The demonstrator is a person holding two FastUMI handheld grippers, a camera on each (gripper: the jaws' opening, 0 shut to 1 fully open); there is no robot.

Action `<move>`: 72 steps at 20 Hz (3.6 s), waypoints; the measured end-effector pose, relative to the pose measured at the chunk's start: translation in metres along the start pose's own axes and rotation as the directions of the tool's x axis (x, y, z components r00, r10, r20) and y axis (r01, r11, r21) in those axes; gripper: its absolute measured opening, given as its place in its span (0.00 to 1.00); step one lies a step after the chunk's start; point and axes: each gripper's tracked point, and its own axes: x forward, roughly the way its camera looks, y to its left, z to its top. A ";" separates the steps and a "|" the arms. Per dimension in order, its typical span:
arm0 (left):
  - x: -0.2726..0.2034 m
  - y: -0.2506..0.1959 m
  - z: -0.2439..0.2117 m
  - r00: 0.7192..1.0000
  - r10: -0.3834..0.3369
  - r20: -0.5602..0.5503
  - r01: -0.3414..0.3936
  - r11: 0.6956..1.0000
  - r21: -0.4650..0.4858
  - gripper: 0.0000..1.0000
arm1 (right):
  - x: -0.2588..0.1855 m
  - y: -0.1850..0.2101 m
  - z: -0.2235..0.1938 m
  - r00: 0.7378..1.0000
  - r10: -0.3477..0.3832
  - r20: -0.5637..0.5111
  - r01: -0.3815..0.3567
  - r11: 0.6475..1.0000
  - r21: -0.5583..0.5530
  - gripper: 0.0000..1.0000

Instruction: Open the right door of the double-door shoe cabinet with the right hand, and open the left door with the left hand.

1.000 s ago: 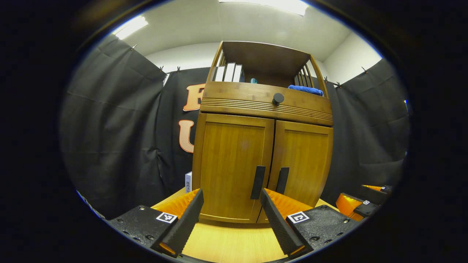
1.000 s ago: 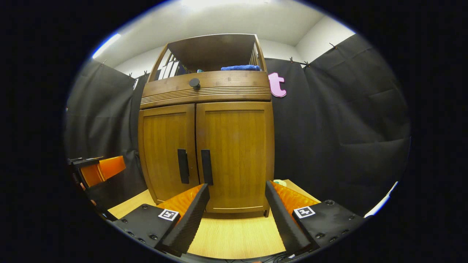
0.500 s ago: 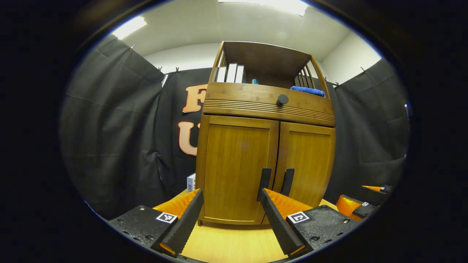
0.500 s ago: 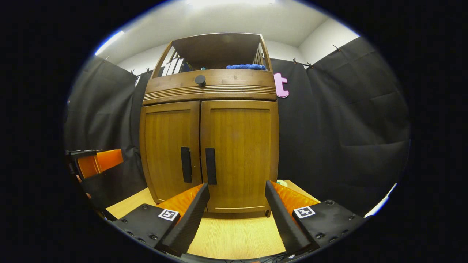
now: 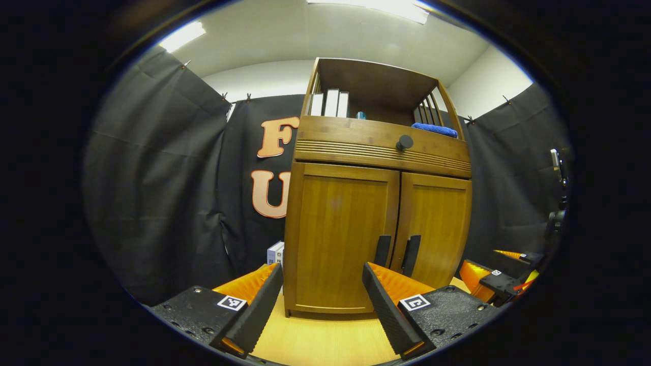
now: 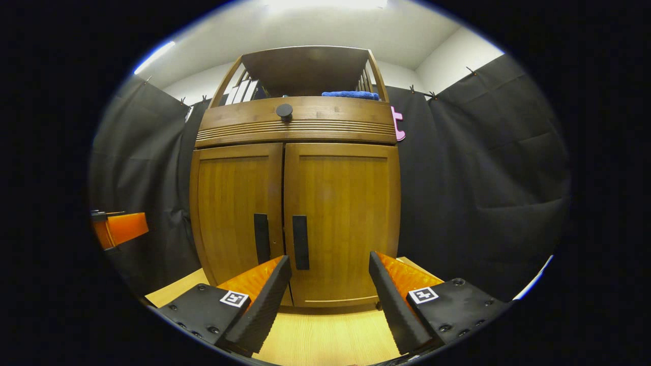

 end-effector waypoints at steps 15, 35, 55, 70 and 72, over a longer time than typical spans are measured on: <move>0.007 0.047 -0.010 1.000 -0.002 -0.023 0.002 1.000 -0.013 0.95 | 0.131 0.038 -0.025 0.999 -0.005 -0.044 0.005 1.000 0.006 1.00; 0.007 0.078 -0.022 0.998 0.038 -0.051 -0.039 0.999 -0.011 0.95 | 0.208 0.055 -0.067 0.989 0.013 -0.150 -0.011 1.000 0.019 0.44; -0.003 0.052 -0.011 0.999 -0.039 -0.032 0.038 0.999 -0.031 0.92 | 0.119 0.019 -0.060 0.987 0.036 -0.158 -0.030 0.999 0.043 0.38; -0.012 0.012 -0.006 0.989 -0.146 -0.022 0.145 0.988 -0.042 0.92 | 0.029 -0.062 -0.054 0.981 -0.124 -0.151 0.131 0.991 0.036 0.21; -0.011 0.002 -0.006 0.986 -0.166 -0.024 0.165 0.985 -0.045 0.92 | 0.024 -0.070 -0.052 0.979 -0.138 -0.148 0.145 0.989 0.036 0.21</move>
